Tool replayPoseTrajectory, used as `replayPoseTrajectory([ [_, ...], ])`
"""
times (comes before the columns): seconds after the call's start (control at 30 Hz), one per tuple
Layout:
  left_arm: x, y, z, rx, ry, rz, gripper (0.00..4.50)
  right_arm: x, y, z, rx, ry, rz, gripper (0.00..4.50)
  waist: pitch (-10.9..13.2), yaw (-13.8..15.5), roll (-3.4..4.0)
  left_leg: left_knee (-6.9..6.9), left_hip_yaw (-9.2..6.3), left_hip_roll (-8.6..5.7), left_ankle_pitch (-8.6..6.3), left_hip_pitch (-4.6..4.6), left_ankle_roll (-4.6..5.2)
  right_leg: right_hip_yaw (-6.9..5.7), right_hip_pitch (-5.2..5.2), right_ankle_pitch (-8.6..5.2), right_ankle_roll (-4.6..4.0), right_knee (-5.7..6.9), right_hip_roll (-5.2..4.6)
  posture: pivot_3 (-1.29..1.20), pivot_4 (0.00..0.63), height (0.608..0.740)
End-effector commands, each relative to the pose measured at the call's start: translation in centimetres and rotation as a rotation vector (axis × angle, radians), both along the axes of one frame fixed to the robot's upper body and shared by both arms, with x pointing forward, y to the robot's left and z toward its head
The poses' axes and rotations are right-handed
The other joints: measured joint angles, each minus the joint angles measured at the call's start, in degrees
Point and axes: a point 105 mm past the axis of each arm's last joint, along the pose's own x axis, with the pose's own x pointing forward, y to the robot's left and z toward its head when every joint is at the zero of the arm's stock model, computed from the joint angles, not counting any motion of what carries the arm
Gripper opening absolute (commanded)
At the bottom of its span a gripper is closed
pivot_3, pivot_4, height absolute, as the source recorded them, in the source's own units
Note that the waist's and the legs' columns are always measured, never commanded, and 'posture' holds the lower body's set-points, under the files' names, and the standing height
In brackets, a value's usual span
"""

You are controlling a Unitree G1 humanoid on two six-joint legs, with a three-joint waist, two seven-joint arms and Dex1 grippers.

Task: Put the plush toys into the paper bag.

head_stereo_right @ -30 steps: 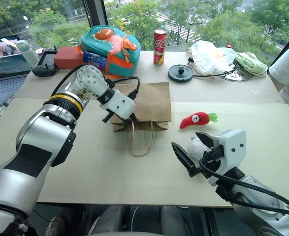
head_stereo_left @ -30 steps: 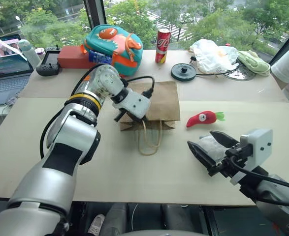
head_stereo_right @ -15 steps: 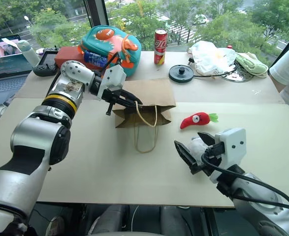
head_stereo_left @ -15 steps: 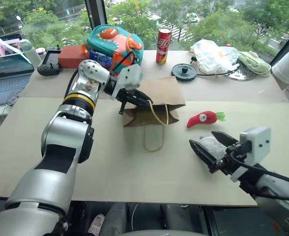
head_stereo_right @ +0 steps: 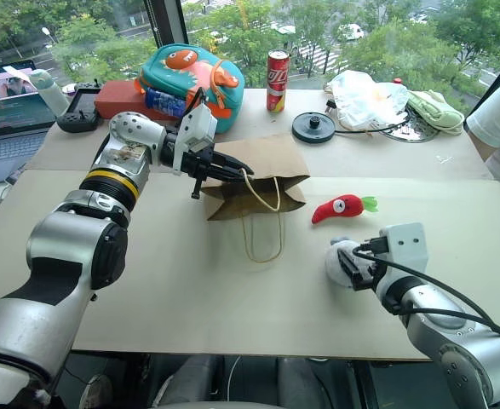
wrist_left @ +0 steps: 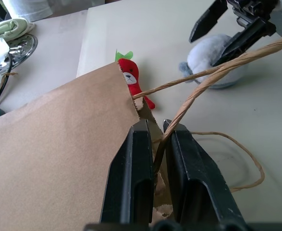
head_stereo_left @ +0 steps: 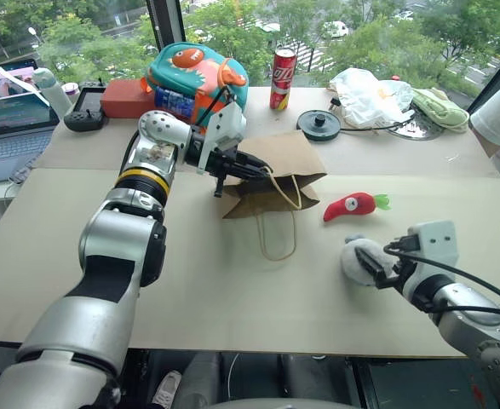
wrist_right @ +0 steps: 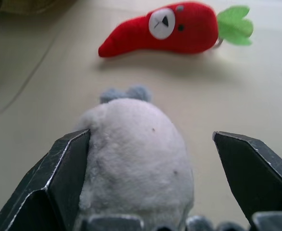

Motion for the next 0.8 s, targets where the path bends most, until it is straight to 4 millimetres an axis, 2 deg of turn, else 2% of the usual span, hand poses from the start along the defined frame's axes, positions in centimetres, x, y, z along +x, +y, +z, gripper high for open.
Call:
replayPoseTrajectory([
  [0.03, -0.1, -0.2, 1.1, -0.037, -0.036, -0.018, 0.55, -0.8, 0.5, -1.5, 0.027, 0.096, 0.009, 4.50, 0.0, 0.0, 0.00, 0.00, 0.00, 0.00, 0.00, 0.01, 0.00, 0.00, 0.01, 0.00, 0.00, 0.00, 0.00, 0.00, 0.150, 0.740],
  [0.17, -0.2, -0.3, 1.1, -0.039, -0.036, -0.023, 0.55, -0.9, 0.8, -2.0, 0.047, 0.117, 0.001, 4.50, 0.0, 0.0, 0.01, 0.01, 0.00, 0.00, 0.00, 0.03, 0.00, 0.00, 0.02, 0.00, 0.00, 0.00, 0.01, 0.00, 0.150, 0.740],
  [0.23, -0.2, -0.4, 1.1, -0.039, -0.037, -0.024, 0.51, -0.6, 0.6, -1.8, 0.059, 0.091, -0.024, 4.08, 0.0, 0.0, 0.01, 0.01, 0.00, 0.00, 0.00, 0.02, 0.00, 0.00, 0.02, 0.00, 0.00, 0.00, 0.00, 0.00, 0.150, 0.740],
  [0.47, -0.2, -0.4, 1.0, -0.033, -0.038, -0.029, 0.51, -0.4, 1.7, -1.2, 0.082, 0.056, 0.019, 1.79, 0.0, 0.1, 0.01, 0.04, 0.00, -0.02, 0.00, 0.01, 0.00, -0.01, 0.02, 0.00, 0.01, -0.01, -0.01, 0.00, 0.150, 0.740],
  [0.8, -0.4, -0.7, 0.7, -0.040, -0.001, -0.041, 0.51, -0.7, 3.7, 1.2, 0.245, -0.022, 0.086, 1.79, 0.0, -0.2, 0.02, 0.02, -0.01, 0.02, 0.00, 0.03, 0.00, -0.01, 0.00, 0.00, 0.01, 0.03, 0.02, 0.00, 0.150, 0.740],
])
